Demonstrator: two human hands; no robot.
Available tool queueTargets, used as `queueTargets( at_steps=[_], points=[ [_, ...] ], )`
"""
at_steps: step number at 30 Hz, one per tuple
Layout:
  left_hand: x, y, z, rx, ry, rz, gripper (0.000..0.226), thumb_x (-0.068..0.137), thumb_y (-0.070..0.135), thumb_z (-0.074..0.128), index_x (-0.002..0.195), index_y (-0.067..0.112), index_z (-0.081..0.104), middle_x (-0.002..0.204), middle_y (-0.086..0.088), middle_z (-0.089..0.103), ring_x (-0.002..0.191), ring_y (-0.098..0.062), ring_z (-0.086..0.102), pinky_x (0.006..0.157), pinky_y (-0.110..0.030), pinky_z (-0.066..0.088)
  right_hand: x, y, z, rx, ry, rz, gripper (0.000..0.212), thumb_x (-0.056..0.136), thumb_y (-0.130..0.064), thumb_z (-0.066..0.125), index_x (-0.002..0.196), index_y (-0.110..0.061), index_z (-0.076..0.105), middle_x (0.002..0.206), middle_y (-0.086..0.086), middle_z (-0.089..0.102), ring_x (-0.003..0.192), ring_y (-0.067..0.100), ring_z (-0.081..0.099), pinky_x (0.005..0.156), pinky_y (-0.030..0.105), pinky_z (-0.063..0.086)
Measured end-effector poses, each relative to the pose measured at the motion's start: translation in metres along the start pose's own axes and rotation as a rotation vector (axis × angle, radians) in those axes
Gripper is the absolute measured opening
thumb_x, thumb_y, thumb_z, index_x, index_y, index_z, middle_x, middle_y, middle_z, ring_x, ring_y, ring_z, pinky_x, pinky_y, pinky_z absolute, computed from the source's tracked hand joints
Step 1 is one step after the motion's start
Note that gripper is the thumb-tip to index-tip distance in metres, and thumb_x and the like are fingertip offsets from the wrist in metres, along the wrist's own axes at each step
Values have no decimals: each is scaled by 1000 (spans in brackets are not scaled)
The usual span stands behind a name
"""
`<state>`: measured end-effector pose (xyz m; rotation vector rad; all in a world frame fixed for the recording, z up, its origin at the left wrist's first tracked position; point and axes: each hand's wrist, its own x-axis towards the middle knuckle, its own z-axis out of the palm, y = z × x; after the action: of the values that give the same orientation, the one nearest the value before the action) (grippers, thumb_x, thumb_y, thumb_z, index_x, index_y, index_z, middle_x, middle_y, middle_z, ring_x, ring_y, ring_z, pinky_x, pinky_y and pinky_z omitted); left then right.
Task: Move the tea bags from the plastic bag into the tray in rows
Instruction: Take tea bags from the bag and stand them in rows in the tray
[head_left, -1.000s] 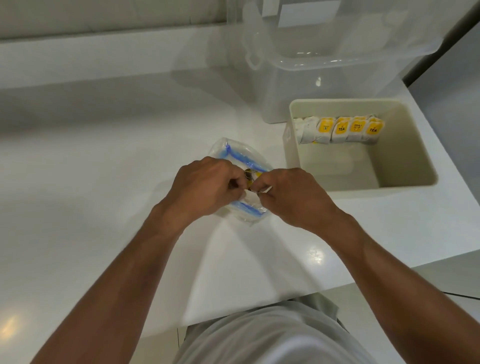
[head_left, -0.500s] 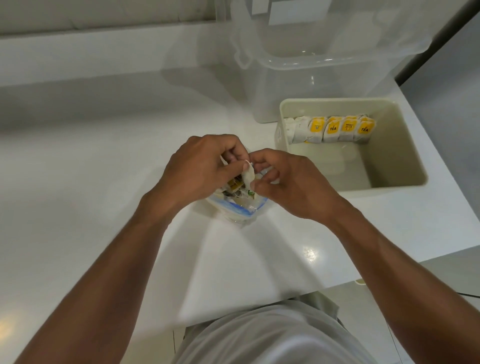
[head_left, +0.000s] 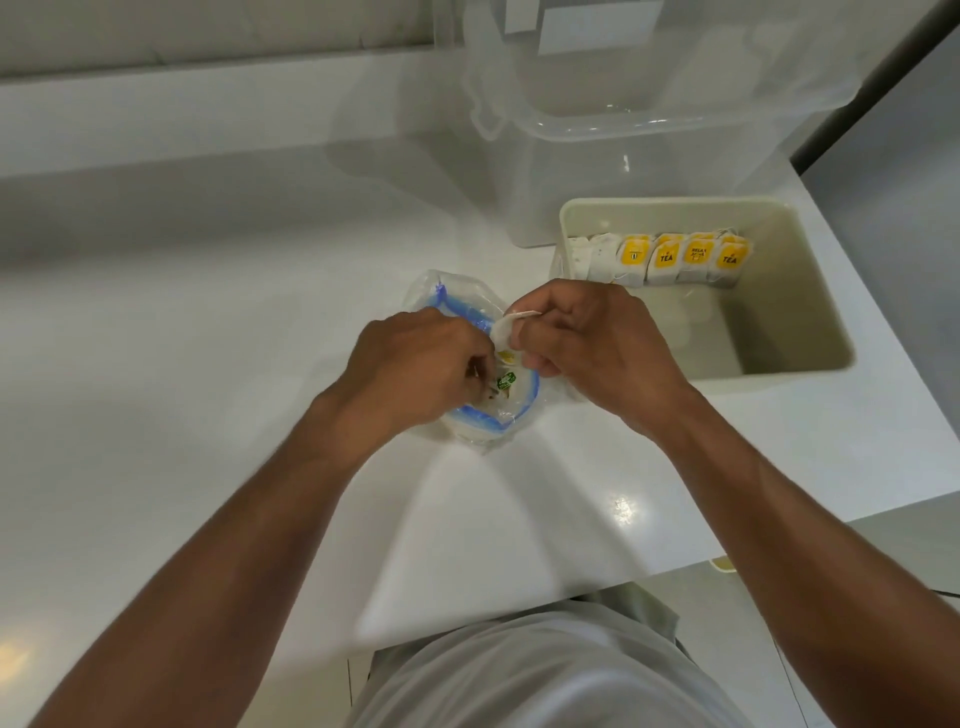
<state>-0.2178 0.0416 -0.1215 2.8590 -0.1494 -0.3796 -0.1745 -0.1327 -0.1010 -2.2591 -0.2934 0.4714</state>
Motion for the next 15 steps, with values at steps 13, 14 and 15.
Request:
queueTargets(
  at_steps=[13,14,15],
  points=[
    [26,14,24,103,123,103,14,93,42,58,93,28,60,81,12,55,77,-14,58,71,-29,51,5,5,-4,-38,94,33,23,80,-26,71,101,-35,63,83,-14,67,66,7,69,77,35,59],
    [26,12,22,82,111,98,14,92,43,59,96,30,61,84,13,58,78,-13,57,71,-29,51,6,6,-5,-47,103,38,28,79,-27,71,104,-36,60,85,-16,66,69,8,68,76,34,59],
    [27,10,19,54,91,85,13,91,41,61,98,30,62,87,13,62,78,-12,57,70,-29,51,6,6,-6,-63,112,41,32,79,-29,71,107,-37,57,86,-17,66,72,8,68,76,33,58]
  ],
)
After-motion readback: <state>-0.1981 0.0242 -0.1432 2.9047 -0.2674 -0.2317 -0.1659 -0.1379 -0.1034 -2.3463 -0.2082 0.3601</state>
